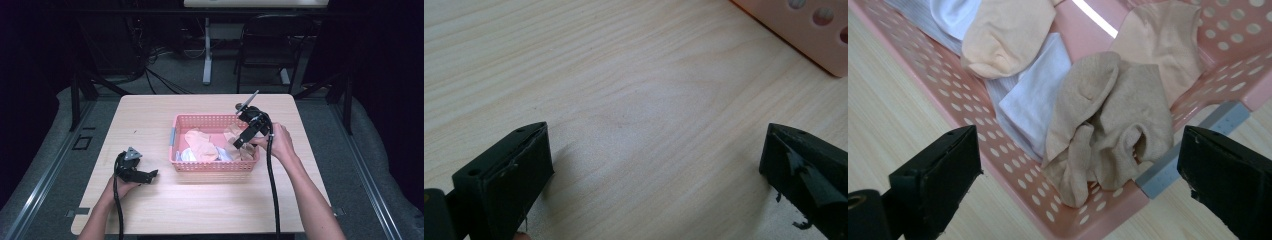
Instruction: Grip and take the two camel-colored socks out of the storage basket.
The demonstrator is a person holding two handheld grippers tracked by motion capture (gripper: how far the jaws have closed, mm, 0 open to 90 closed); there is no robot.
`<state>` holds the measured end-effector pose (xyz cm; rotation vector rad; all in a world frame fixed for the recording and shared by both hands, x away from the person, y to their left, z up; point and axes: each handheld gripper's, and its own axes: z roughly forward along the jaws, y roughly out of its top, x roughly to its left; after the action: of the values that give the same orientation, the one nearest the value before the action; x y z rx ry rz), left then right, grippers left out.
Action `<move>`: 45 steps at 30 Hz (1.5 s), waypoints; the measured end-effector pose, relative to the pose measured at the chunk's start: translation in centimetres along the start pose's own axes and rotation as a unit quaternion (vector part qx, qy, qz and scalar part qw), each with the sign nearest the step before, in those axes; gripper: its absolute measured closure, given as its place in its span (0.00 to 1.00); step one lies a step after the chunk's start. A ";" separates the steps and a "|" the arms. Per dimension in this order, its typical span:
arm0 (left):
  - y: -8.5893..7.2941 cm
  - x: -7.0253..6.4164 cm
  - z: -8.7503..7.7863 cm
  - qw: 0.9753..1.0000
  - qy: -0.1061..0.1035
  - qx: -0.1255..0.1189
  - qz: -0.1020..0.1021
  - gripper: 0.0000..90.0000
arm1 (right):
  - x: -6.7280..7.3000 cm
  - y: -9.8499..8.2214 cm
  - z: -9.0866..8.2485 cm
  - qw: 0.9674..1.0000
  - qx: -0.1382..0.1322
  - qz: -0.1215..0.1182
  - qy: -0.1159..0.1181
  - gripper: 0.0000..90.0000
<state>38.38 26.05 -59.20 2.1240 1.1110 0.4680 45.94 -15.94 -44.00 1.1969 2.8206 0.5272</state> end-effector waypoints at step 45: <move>0.0 0.0 0.0 1.000 0.000 0.001 0.001 0.00 | -1.1 0.3 5.4 0.993 0.033 0.039 -0.108 0.83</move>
<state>38.38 26.06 -59.19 2.1267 1.1101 0.4679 47.81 -14.92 -49.07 1.2925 2.6370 0.2892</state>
